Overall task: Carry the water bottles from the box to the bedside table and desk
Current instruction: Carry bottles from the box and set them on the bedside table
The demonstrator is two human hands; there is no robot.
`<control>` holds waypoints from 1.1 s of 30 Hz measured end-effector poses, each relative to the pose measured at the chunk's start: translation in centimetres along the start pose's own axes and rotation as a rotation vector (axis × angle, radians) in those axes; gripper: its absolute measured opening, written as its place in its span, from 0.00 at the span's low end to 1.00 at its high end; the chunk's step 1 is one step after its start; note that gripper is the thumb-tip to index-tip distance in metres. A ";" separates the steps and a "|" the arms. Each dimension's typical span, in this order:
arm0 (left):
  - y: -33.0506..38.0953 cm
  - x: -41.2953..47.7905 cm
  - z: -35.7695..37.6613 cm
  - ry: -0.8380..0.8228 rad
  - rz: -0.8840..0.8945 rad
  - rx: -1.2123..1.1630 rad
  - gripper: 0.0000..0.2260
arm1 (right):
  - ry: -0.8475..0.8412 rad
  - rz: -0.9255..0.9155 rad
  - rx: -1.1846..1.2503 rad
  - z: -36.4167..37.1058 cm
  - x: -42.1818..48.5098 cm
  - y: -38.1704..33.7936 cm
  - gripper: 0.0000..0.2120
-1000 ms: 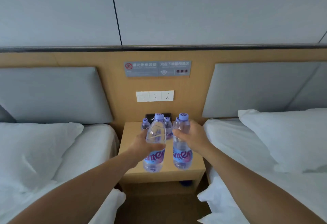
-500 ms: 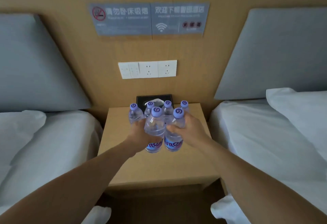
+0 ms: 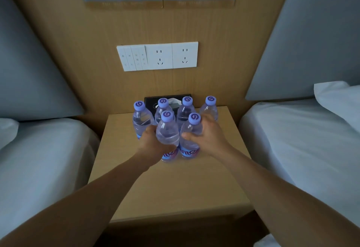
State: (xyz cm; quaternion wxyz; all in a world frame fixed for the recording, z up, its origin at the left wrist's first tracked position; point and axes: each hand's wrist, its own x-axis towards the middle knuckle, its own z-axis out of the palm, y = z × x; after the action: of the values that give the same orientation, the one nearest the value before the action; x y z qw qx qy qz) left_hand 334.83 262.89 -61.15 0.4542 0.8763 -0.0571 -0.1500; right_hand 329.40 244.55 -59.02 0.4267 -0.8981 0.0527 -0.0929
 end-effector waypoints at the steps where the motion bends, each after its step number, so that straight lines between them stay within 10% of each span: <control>1: 0.0 0.2 0.1 0.001 0.012 -0.020 0.19 | 0.003 -0.002 0.001 0.1 0.2 0.3 0.18; 18: -1.6 0.4 0.5 0.043 0.025 -0.034 0.19 | 0.070 0.004 -0.004 2.0 1.0 1.9 0.22; 33: 2.3 -1.3 -1.0 -0.014 -0.018 0.307 0.41 | -0.057 0.133 0.036 -0.9 -0.8 -0.2 0.18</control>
State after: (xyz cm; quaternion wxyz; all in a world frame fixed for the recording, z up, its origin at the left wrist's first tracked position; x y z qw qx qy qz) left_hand 333.95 262.62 -58.43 0.3130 0.9349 -0.0746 -0.1495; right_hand 328.45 244.11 -58.36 0.4496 -0.8869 0.0986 -0.0399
